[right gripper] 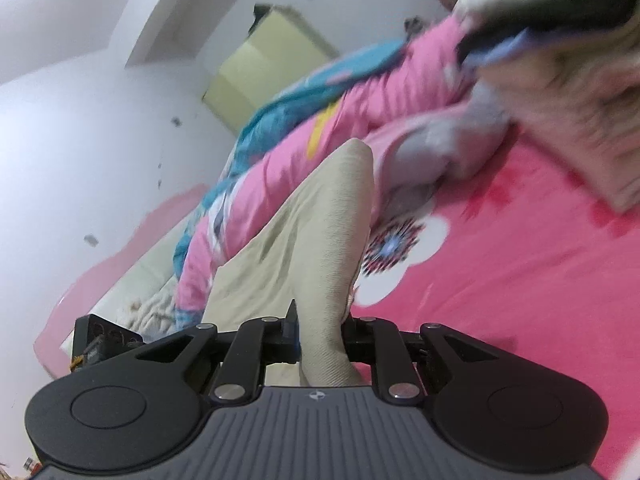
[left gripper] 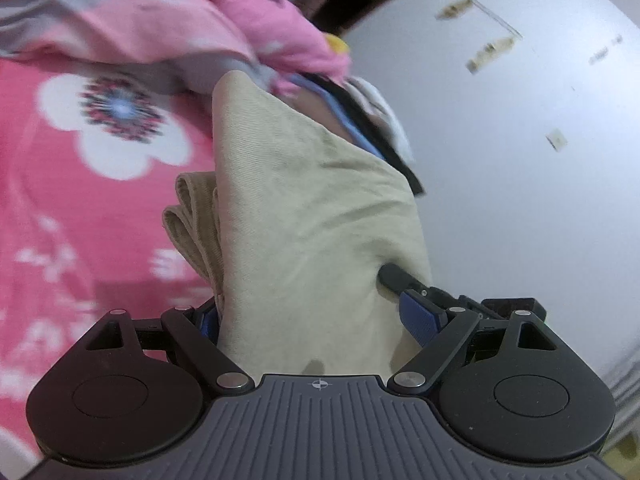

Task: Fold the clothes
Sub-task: 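Lift the folded trousers with both tools and carry them toward the clothes stack, then lower the folded trousers beside the clothes stack and withdraw both tools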

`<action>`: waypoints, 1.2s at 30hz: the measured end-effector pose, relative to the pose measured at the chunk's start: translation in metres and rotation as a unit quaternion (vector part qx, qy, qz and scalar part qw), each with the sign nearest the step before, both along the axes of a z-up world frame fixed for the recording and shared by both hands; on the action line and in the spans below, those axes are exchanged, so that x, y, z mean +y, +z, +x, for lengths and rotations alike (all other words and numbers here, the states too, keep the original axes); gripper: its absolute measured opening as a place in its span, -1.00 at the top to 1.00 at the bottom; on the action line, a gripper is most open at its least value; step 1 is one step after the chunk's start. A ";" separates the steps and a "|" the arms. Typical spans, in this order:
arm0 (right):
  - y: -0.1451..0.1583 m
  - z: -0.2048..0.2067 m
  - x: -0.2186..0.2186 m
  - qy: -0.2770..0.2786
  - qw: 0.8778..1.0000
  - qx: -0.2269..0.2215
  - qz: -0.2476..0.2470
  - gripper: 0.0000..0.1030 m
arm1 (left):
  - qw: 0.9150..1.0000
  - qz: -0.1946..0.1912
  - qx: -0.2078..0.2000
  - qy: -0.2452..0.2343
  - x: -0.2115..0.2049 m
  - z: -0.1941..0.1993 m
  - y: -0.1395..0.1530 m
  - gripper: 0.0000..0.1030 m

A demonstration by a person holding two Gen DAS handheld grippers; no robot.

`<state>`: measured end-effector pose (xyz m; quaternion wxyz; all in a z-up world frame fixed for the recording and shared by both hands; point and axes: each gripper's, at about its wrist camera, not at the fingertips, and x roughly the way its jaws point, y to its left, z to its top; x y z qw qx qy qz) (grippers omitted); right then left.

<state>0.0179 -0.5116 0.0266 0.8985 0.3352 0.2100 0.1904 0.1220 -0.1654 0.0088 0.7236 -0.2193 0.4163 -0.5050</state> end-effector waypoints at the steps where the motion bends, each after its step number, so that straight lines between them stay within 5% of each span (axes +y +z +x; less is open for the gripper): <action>1: 0.003 -0.009 -0.012 -0.011 1.000 0.000 -0.001 0.67 | 1.000 0.001 -0.001 -0.012 -0.013 -0.003 0.004 -0.67; 10: 0.014 -0.079 -0.144 -0.108 0.992 0.039 -0.057 0.67 | 0.990 0.039 0.020 -0.132 -0.195 -0.020 -0.010 -0.67; 18: -0.002 -0.059 -0.256 -0.113 0.980 0.107 -0.128 0.67 | 0.978 0.047 0.038 -0.198 -0.328 -0.025 -0.047 -0.67; 29: -0.064 0.017 -0.315 -0.055 0.958 0.150 -0.237 0.52 | 0.979 0.083 0.018 -0.186 -0.348 0.006 -0.088 -0.65; 33: -0.070 0.008 -0.329 -0.081 0.964 0.147 -0.205 0.28 | 0.978 0.099 0.005 -0.181 -0.347 0.016 -0.103 -0.66; 36: -0.050 -0.022 -0.330 -0.145 0.956 0.106 -0.231 0.23 | 0.981 0.107 -0.044 -0.155 -0.339 0.013 -0.082 -0.69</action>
